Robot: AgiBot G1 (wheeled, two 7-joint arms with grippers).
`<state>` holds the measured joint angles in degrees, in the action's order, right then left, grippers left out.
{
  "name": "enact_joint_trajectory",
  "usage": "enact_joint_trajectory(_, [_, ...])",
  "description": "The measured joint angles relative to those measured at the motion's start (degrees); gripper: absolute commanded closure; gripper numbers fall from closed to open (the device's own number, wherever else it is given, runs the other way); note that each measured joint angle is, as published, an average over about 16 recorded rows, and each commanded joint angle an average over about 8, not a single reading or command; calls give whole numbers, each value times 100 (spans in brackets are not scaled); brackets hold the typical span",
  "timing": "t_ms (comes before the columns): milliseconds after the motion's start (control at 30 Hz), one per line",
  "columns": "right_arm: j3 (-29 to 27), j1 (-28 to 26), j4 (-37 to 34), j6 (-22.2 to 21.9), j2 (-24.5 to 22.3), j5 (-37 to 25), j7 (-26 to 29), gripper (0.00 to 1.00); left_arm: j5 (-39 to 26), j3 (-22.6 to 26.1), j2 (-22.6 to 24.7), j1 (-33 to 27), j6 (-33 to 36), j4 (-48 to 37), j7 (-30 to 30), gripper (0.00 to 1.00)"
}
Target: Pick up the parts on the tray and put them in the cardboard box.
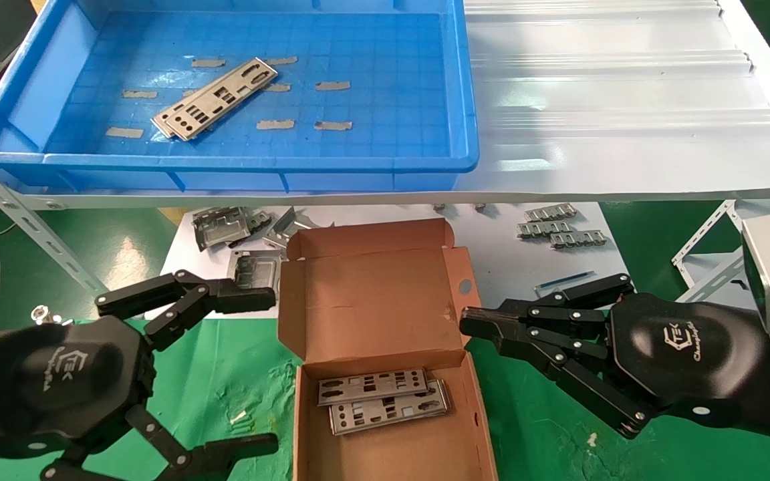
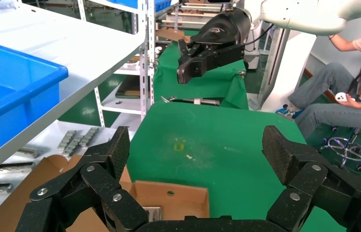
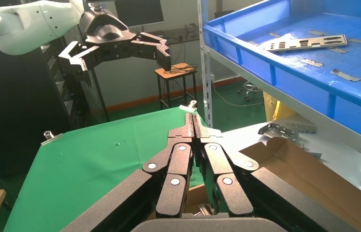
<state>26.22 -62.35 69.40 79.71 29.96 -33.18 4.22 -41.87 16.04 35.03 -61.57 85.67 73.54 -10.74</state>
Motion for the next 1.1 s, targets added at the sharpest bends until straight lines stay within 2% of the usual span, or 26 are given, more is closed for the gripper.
enact_joint_trajectory(400, [0,0,0,0,0,0,0,100,-15,2,-1,-26,-8,-7,-10,0])
enact_joint_trajectory(567, [0,0,0,0,0,0,0,100,-141,30,27,-257,-37,-82,-44,0])
enact_joint_trajectory(833, [0,0,0,0,0,0,0,100,-777,198,318,-1276,-199,-607,-21,0])
enact_joint_trajectory(1100, [0,0,0,0,0,0,0,100,-1811,577,1036,-2782,-504,-1860,162,0])
